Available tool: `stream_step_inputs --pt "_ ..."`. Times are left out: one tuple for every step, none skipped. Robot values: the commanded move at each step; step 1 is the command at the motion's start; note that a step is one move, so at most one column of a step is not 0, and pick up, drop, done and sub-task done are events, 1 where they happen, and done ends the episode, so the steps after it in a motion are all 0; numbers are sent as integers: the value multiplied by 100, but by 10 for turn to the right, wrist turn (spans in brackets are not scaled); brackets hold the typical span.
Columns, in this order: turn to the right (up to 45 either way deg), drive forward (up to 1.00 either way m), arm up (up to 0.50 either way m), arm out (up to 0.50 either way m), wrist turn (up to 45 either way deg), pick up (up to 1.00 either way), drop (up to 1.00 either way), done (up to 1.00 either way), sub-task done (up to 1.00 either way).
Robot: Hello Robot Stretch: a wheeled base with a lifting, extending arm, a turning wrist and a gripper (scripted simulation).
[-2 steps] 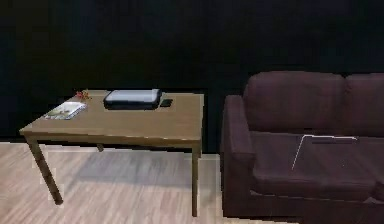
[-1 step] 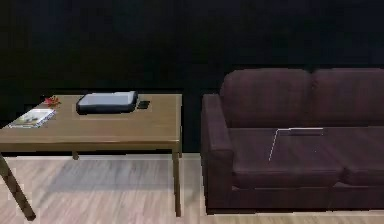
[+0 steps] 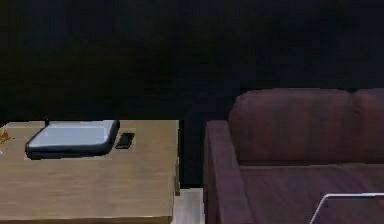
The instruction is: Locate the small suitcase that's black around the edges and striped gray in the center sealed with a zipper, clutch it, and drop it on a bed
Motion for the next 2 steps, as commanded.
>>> stream_step_inputs --pt "-450 0 0 0 0 0 0 0 0" --pt "-450 0 0 0 0 0 0 0 0"
